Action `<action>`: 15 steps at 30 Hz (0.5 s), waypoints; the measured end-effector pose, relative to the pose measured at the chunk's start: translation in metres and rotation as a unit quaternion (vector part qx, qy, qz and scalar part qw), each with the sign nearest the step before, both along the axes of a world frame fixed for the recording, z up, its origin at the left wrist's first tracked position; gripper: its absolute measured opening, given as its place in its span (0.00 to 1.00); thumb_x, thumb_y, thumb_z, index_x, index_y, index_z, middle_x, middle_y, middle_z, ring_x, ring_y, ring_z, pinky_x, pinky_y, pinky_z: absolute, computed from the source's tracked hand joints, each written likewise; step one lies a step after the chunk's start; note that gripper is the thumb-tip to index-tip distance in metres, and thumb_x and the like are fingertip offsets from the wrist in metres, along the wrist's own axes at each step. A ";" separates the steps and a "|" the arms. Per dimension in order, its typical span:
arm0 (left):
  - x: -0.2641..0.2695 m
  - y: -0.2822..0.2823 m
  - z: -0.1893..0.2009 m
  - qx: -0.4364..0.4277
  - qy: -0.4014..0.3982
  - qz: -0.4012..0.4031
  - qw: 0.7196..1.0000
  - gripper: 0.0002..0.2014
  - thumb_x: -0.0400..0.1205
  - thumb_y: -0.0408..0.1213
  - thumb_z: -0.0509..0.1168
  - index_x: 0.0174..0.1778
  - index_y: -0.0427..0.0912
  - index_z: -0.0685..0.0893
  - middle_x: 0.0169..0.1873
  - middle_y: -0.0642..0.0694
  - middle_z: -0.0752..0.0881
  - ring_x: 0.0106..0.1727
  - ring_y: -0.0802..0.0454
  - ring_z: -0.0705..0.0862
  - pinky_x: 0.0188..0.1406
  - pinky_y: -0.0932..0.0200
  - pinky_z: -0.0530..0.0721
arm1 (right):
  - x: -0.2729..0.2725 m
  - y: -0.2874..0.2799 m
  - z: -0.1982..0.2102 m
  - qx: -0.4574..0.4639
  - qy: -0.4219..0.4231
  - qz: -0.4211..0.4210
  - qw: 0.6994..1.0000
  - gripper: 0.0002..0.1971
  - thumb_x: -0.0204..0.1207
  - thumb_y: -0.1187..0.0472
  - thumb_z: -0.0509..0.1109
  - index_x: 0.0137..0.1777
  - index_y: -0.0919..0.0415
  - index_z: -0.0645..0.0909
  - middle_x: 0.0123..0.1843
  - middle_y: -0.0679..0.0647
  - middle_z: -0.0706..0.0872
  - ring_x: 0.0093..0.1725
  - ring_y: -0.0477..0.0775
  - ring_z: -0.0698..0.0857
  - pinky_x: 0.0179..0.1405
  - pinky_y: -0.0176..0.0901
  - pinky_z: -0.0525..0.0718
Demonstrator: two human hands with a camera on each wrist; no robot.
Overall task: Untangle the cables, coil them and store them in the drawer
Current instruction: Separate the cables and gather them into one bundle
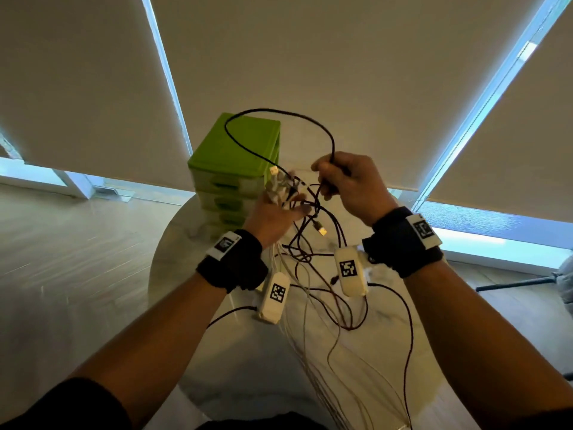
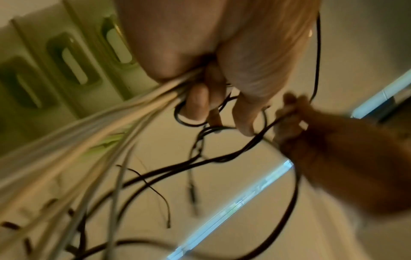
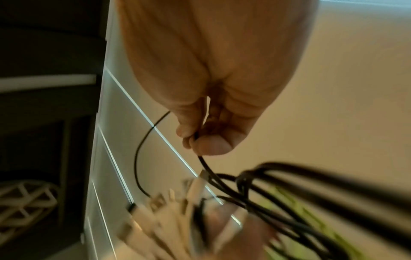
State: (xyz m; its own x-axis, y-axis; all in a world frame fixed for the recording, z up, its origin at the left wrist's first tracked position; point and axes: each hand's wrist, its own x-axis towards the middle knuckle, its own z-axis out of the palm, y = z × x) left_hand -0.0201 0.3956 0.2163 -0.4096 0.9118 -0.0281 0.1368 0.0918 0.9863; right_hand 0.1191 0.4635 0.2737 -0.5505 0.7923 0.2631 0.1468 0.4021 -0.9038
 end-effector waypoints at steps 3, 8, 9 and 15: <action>0.012 -0.003 -0.009 0.013 0.014 -0.023 1.000 0.19 0.70 0.38 0.79 0.56 0.48 0.85 0.47 0.59 0.87 0.52 0.61 0.85 0.51 0.67 0.80 | -0.002 0.001 0.014 -0.034 0.055 0.021 0.998 0.11 0.85 0.68 0.59 0.48 0.60 0.83 0.36 0.57 0.79 0.30 0.49 0.79 0.31 0.39 0.81; 0.022 0.001 -0.007 0.081 -0.016 0.011 0.997 0.15 0.69 0.32 0.79 0.49 0.48 0.87 0.43 0.55 0.89 0.45 0.65 0.86 0.50 0.66 0.83 | 0.001 0.002 0.018 -0.086 0.100 0.013 0.991 0.12 0.86 0.67 0.56 0.49 0.62 0.82 0.35 0.55 0.77 0.29 0.48 0.77 0.31 0.38 0.79; 0.022 0.001 -0.007 0.080 -0.018 0.014 0.997 0.11 0.68 0.32 0.80 0.40 0.50 0.88 0.37 0.54 0.89 0.41 0.60 0.86 0.47 0.61 0.84 | 0.005 0.003 0.018 -0.089 0.095 0.007 0.991 0.12 0.87 0.66 0.56 0.49 0.61 0.81 0.35 0.54 0.76 0.29 0.48 0.76 0.30 0.38 0.77; -0.002 0.006 -0.007 0.029 -0.082 0.149 0.985 0.06 0.72 0.36 0.77 0.40 0.42 0.87 0.35 0.51 0.88 0.34 0.60 0.84 0.32 0.67 0.80 | 0.033 0.013 0.017 -0.126 0.061 -0.068 0.988 0.15 0.88 0.61 0.52 0.46 0.58 0.79 0.27 0.47 0.69 0.31 0.48 0.74 0.32 0.40 0.76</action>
State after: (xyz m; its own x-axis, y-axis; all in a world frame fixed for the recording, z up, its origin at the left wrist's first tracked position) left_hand -0.0217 0.4014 0.2091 -0.6544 0.7532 -0.0667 -0.0485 0.0463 0.9978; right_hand 0.1520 0.4765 0.2903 -0.4115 0.9052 0.1062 0.0669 0.1462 -0.9870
